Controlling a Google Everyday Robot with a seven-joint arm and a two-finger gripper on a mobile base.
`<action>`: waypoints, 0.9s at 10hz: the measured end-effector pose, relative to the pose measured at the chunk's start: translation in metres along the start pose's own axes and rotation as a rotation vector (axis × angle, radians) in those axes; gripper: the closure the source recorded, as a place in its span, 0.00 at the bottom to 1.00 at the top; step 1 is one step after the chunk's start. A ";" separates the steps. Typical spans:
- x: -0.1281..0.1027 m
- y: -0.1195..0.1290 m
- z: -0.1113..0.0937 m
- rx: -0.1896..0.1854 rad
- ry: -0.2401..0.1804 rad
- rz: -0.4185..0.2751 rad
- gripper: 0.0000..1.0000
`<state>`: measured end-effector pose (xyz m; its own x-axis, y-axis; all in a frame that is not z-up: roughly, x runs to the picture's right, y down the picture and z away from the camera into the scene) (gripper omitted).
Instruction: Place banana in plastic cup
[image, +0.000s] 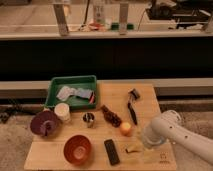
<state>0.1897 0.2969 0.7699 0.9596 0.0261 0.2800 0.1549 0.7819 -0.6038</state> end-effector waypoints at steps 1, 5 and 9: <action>0.000 0.000 0.002 -0.003 0.007 0.005 0.47; -0.002 0.001 0.002 0.005 0.027 0.034 0.75; -0.012 -0.003 -0.010 0.040 -0.030 0.027 0.95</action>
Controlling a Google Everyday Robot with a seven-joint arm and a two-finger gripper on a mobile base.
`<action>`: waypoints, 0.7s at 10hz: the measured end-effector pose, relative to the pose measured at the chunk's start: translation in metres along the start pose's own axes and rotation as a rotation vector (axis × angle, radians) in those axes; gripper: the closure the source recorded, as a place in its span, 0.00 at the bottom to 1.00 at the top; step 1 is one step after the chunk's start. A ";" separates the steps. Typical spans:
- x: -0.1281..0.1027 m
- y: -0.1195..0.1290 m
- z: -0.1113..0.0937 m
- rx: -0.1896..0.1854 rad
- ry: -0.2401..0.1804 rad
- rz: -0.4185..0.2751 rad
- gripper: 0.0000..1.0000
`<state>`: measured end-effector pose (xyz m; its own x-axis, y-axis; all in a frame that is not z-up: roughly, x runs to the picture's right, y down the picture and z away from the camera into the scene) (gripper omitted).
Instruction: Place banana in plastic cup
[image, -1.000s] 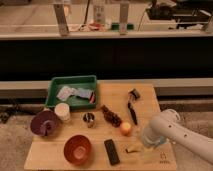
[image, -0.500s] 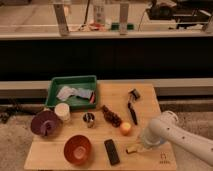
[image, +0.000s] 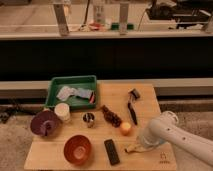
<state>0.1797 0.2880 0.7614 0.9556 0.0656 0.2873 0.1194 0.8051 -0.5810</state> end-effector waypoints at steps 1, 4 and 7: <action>-0.004 -0.002 -0.006 0.011 -0.022 -0.006 0.95; -0.020 -0.010 -0.033 0.032 -0.064 -0.031 0.95; -0.025 -0.020 -0.043 0.033 -0.081 0.005 0.95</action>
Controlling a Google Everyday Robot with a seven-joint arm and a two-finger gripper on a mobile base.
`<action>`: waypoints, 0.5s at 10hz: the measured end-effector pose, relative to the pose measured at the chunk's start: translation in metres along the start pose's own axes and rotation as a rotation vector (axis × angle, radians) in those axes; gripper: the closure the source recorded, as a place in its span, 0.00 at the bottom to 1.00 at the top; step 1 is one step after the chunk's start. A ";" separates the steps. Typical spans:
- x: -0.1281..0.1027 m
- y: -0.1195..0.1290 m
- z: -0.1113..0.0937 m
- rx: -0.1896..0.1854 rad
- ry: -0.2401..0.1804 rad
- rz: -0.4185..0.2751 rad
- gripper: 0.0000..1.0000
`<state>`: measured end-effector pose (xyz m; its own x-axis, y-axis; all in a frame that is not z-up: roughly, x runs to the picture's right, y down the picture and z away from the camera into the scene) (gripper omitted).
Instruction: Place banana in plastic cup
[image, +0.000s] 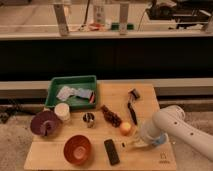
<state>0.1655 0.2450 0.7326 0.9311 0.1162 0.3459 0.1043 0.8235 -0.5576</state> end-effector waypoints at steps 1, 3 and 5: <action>0.002 -0.001 -0.004 0.003 -0.007 0.022 0.95; 0.001 -0.006 -0.015 0.004 -0.007 0.083 0.95; -0.001 -0.008 -0.029 0.011 0.006 0.123 0.95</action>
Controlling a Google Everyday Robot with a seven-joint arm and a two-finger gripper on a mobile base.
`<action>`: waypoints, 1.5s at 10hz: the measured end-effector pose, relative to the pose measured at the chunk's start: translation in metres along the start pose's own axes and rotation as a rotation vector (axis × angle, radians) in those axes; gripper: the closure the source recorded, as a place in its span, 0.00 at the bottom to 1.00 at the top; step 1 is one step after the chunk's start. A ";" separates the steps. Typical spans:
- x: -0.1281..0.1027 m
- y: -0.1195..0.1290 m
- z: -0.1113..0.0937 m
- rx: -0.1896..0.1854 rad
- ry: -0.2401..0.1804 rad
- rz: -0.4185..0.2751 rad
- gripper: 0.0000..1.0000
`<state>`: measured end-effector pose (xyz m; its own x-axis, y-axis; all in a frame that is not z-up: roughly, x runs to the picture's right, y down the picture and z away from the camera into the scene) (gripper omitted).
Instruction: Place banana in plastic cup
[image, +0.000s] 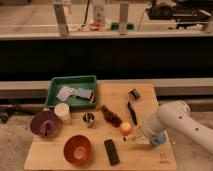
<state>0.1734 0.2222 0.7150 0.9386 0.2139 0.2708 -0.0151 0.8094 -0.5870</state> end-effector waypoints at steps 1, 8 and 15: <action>-0.002 -0.001 -0.012 0.009 0.008 0.026 0.95; 0.021 0.001 -0.063 0.085 0.076 0.134 0.95; 0.092 0.004 -0.064 0.107 0.170 0.292 0.76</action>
<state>0.2820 0.2098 0.6886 0.9333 0.3576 -0.0332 -0.3188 0.7821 -0.5355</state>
